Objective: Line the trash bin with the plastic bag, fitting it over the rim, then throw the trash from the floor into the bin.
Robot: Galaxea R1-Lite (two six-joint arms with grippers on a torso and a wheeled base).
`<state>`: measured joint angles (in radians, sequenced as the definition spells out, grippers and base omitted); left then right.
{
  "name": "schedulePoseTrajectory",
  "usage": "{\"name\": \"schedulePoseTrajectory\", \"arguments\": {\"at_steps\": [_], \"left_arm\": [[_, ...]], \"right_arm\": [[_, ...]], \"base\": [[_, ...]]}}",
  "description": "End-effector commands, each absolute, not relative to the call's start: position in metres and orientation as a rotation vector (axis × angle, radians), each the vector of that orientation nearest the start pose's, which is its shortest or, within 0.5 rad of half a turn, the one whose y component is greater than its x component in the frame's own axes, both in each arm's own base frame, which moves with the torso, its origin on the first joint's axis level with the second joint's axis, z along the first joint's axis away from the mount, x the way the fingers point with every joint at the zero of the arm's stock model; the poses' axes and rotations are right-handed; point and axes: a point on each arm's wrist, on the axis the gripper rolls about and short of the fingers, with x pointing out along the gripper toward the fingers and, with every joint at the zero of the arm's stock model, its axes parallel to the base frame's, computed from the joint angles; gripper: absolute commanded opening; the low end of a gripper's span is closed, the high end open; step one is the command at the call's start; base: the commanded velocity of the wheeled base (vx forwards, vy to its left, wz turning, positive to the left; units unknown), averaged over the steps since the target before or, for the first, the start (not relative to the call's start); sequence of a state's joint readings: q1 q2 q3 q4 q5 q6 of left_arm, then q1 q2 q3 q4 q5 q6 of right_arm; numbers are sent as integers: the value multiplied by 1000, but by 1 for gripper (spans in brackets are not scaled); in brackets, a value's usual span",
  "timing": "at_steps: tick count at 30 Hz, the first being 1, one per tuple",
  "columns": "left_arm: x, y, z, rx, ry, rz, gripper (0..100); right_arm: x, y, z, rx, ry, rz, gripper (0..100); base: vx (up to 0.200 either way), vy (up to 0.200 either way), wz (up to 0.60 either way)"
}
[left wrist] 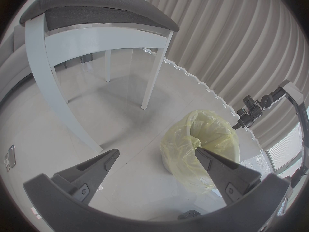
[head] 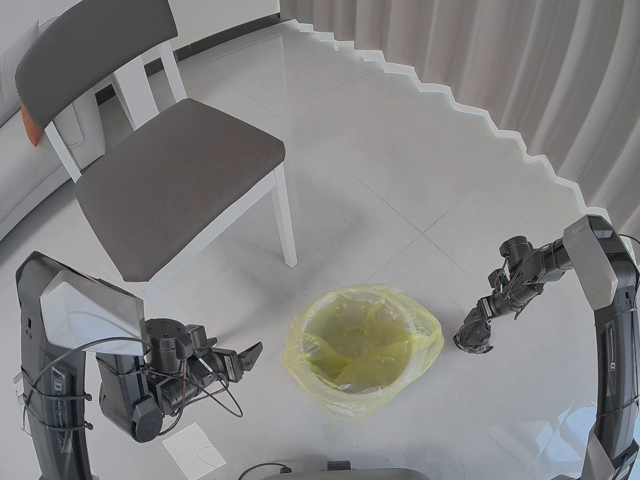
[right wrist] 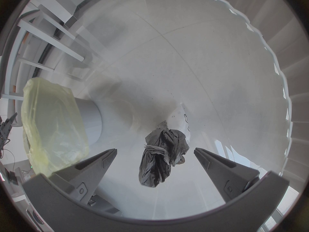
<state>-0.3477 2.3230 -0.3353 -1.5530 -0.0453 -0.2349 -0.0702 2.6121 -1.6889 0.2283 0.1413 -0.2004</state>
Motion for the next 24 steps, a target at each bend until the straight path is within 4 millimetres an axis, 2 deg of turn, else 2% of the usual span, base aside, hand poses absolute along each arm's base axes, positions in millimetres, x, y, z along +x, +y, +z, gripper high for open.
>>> {"name": "schedulePoseTrajectory", "arguments": {"at_steps": [1,8,9,18,20,21,22,24], "left_arm": [[278,-103,-13,-164,460,-339,100],[278,-105,-12,-161,456,-347,100],[278,-106,-12,-161,454,-348,100],[278,-105,-13,-161,457,-344,100],[278,-106,-13,-159,458,-342,100],[278,-106,-13,-162,458,-340,100],[278,-106,-13,-162,460,-340,100],[278,-106,-14,-168,462,-338,100]], "right_arm": [[471,-29,-52,-54,1162,183,100],[473,-28,-52,-47,1234,194,100],[473,-27,-52,-48,1246,197,0],[473,-28,-50,-47,1254,195,0],[472,-29,-45,-44,1252,196,0],[468,-29,-24,-41,1226,203,0],[467,-29,-21,-41,1222,204,0],[449,-27,34,-53,1144,251,0]], "base": [[0,0,0],[0,0,0],[0,0,0],[0,0,0],[0,0,0],[0,0,0],[0,0,0],[0,0,0]]}}
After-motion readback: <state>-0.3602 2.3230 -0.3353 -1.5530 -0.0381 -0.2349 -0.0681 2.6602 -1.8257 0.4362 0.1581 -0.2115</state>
